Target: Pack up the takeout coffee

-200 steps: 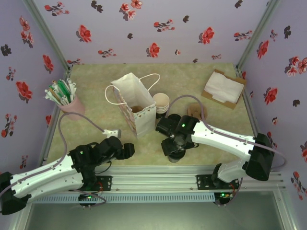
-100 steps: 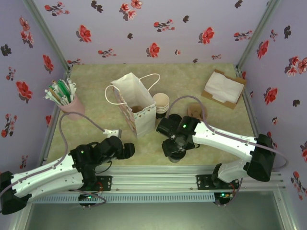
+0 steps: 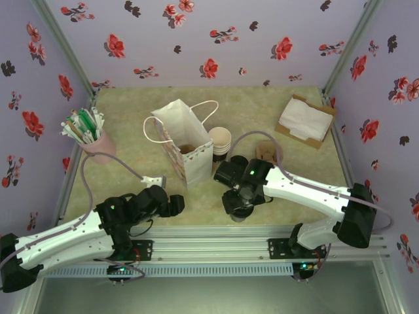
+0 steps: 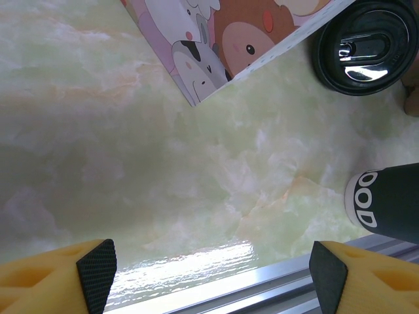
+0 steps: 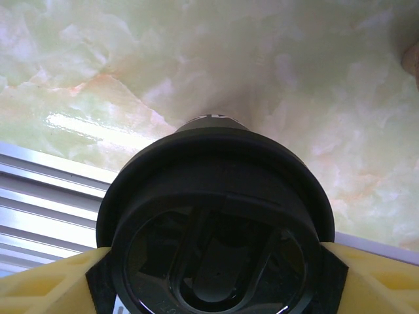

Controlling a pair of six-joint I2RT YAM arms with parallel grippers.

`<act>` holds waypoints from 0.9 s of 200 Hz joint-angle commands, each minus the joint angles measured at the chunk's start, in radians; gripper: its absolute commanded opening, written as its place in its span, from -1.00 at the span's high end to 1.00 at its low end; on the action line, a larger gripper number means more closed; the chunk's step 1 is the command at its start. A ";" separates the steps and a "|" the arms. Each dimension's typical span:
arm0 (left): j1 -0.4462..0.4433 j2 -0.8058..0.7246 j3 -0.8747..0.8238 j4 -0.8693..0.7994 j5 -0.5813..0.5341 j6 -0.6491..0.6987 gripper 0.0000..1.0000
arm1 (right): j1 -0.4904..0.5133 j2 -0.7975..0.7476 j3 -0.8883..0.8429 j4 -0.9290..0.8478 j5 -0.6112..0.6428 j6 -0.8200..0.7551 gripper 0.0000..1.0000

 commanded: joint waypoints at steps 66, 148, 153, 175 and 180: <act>0.120 -0.023 0.121 -0.182 -0.075 0.062 -0.60 | 0.016 -0.048 0.002 -0.057 0.031 0.002 -0.40; 0.500 -0.019 0.314 -0.263 -0.074 0.233 -0.42 | 0.019 -0.141 0.059 -0.123 0.013 -0.032 -0.37; 0.526 -0.001 0.333 -0.252 -0.064 0.251 -0.40 | 0.019 -0.145 0.071 -0.134 0.010 -0.037 -0.36; 0.658 0.117 0.439 -0.201 0.033 0.333 -0.34 | 0.019 -0.167 0.124 -0.179 -0.004 -0.064 -0.36; 0.687 0.148 0.466 -0.193 0.058 0.347 -0.32 | 0.019 -0.171 0.137 -0.190 -0.007 -0.067 -0.36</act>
